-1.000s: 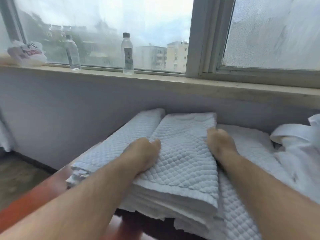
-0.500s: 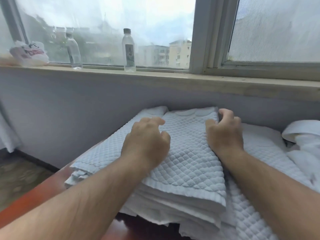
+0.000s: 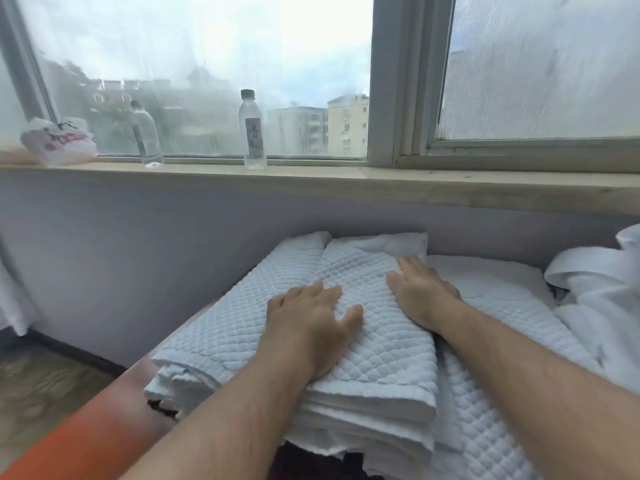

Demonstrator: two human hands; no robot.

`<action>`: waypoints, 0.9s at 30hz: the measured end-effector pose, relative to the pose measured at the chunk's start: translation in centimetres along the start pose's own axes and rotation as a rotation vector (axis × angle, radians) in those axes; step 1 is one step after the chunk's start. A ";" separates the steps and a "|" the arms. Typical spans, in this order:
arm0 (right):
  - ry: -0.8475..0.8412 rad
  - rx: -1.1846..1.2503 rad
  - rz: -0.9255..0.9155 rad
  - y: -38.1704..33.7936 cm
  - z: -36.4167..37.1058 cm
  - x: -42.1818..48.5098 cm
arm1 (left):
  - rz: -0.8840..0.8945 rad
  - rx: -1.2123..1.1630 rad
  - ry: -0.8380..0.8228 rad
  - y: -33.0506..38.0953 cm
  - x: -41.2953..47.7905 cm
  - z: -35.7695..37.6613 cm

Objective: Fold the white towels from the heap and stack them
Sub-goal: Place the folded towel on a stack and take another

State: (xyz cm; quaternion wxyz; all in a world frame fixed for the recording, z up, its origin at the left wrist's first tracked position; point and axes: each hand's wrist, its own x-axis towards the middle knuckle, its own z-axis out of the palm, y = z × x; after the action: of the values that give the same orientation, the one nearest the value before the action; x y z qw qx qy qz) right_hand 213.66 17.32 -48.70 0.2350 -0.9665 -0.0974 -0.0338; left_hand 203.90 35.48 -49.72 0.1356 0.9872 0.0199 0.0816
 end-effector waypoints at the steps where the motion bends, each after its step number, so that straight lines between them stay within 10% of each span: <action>1: -0.011 -0.003 -0.012 0.2 0.0 -0.9 | 0.022 0.015 0.033 0.1 -0.2 -0.2; 16: -0.105 -0.187 -0.182 3.3 -1.1 -24.0 | -0.038 -0.049 -0.067 3.4 -16.3 -0.4; 27: 0.337 -0.127 0.170 16.5 -14.7 -34.5 | 0.194 -0.209 -0.011 17.6 -18.8 -1.6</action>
State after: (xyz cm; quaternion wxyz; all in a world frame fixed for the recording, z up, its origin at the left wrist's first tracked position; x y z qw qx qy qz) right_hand 182.98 -9.78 -46.84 0.1885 -0.9648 0.0278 -0.1812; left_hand 185.36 17.79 -46.38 0.2291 0.9654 -0.0850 0.0906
